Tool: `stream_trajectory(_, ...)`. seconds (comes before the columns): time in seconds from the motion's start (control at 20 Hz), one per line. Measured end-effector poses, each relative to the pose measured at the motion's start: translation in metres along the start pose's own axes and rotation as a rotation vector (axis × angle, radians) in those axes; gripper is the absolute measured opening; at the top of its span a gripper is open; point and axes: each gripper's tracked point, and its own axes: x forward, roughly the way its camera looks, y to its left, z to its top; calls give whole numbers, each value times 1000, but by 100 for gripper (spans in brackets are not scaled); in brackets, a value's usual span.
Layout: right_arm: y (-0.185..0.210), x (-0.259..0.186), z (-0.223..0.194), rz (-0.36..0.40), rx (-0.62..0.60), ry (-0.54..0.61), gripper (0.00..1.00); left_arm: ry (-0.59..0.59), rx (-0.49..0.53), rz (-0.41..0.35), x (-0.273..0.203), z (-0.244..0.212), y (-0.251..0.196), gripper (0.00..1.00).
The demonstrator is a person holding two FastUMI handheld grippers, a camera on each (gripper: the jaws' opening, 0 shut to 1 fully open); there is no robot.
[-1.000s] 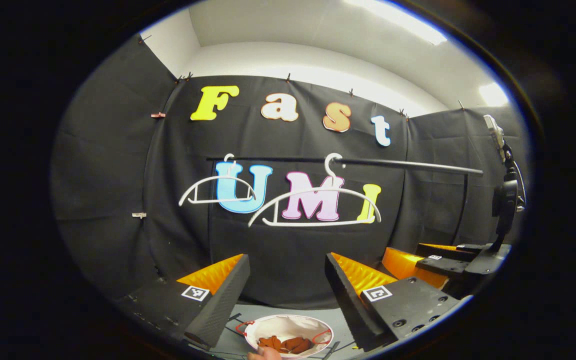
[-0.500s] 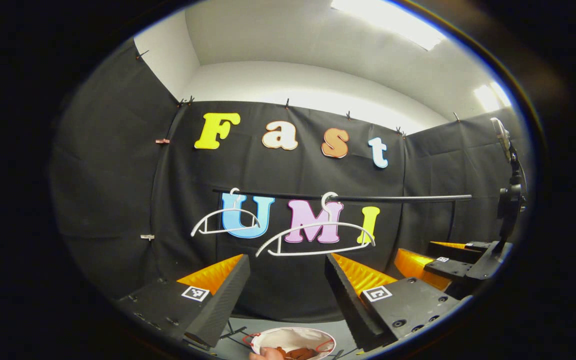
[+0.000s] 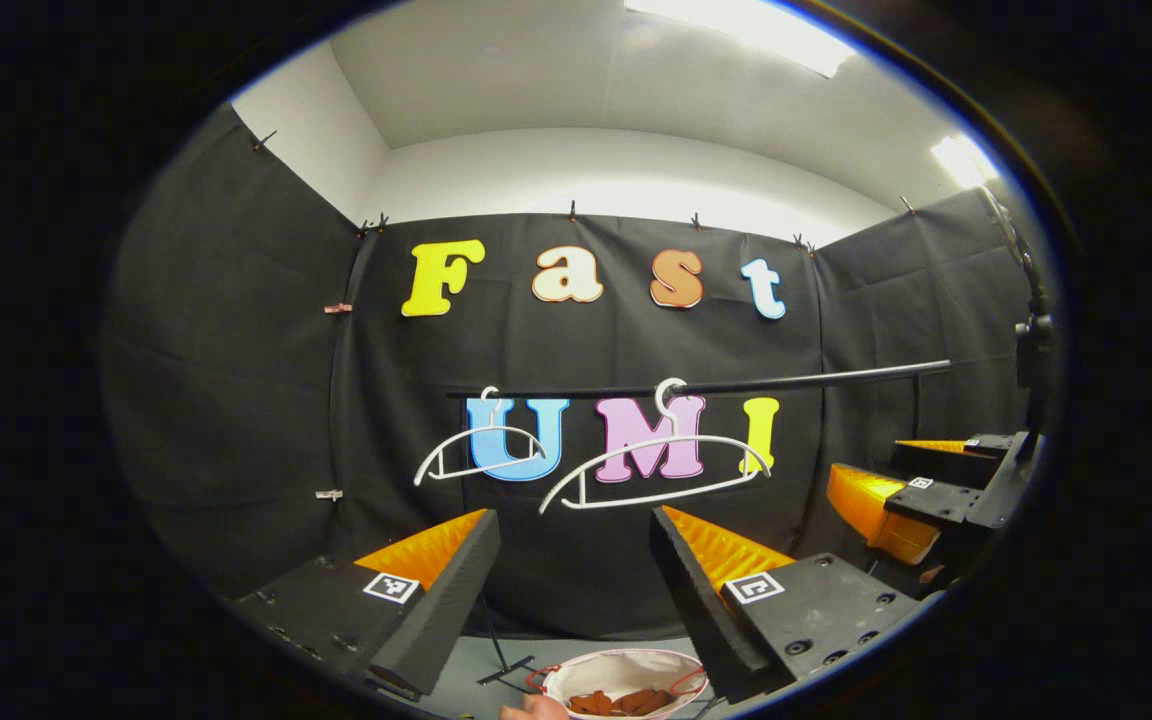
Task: Grasp the clothes on the hanger with both hands and then place them into the laundry hamper below.
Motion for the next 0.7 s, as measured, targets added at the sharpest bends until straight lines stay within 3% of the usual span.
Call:
stream_trajectory(0.05,4,0,-2,6,0,5,98,12,-2,-1,2,-4,0,95)
stream_trajectory(0.7,13,-2,-1,6,-2,12,99,29,-8,33,12,-7,14,95)
